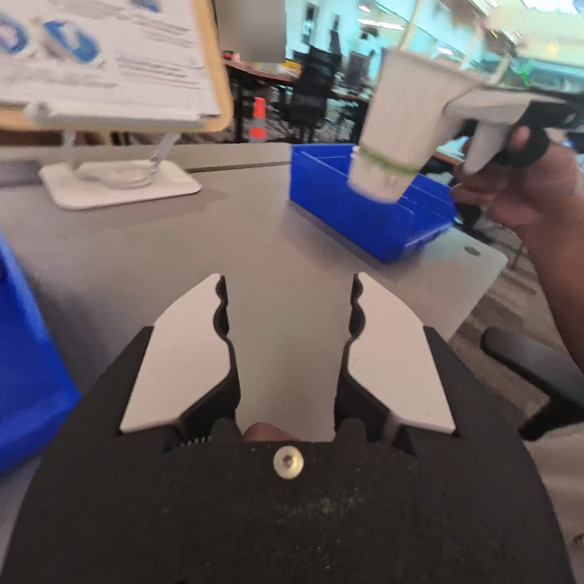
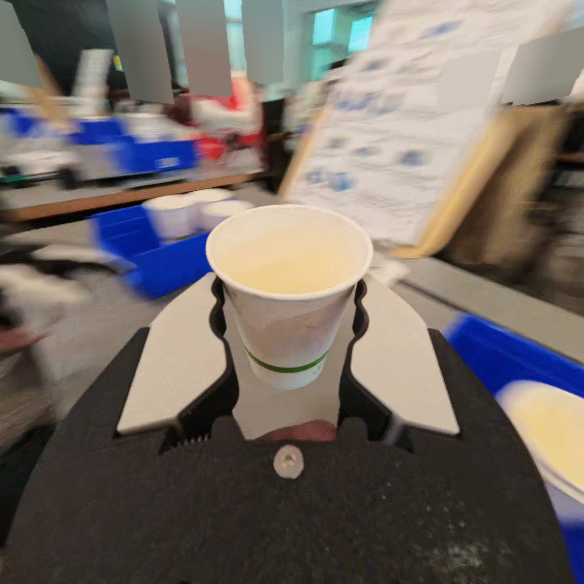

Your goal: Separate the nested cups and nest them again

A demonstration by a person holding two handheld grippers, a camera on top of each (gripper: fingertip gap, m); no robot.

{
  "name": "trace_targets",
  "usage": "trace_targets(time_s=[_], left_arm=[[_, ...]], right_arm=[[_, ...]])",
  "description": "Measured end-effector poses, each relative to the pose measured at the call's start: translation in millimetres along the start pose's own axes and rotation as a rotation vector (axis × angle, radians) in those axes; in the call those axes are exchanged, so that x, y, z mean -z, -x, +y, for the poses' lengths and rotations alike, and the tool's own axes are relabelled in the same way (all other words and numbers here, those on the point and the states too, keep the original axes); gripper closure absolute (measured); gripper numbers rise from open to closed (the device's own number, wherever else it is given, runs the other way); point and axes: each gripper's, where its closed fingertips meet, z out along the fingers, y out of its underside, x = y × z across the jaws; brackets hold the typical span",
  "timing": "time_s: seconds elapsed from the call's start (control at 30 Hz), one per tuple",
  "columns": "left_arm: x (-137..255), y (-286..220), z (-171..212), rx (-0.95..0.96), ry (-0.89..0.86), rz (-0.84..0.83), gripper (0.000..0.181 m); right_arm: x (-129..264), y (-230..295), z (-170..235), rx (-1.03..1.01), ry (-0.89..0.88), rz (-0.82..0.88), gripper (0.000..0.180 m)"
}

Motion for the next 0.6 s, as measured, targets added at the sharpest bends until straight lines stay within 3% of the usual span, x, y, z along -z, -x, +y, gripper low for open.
trace_targets(time_s=[0.1, 0.23, 0.37, 0.6], left_arm=[[10, 13, 28, 0.078, 0.020, -0.077, 0.107], [17, 22, 33, 0.129, 0.007, -0.102, 0.108], [17, 20, 30, 0.201, 0.005, -0.045, 0.108], [13, 12, 40, 0.165, 0.039, -0.024, 0.109]], right_arm=[[39, -102, -22, -0.027, -0.043, 0.397, 0.100], [62, -194, -3, -0.093, 0.021, 0.631, 0.099], [51, -226, 41, -0.146, 0.133, 0.639, 0.099], [38, -223, 101, -0.239, 0.296, 0.558, 0.097]])
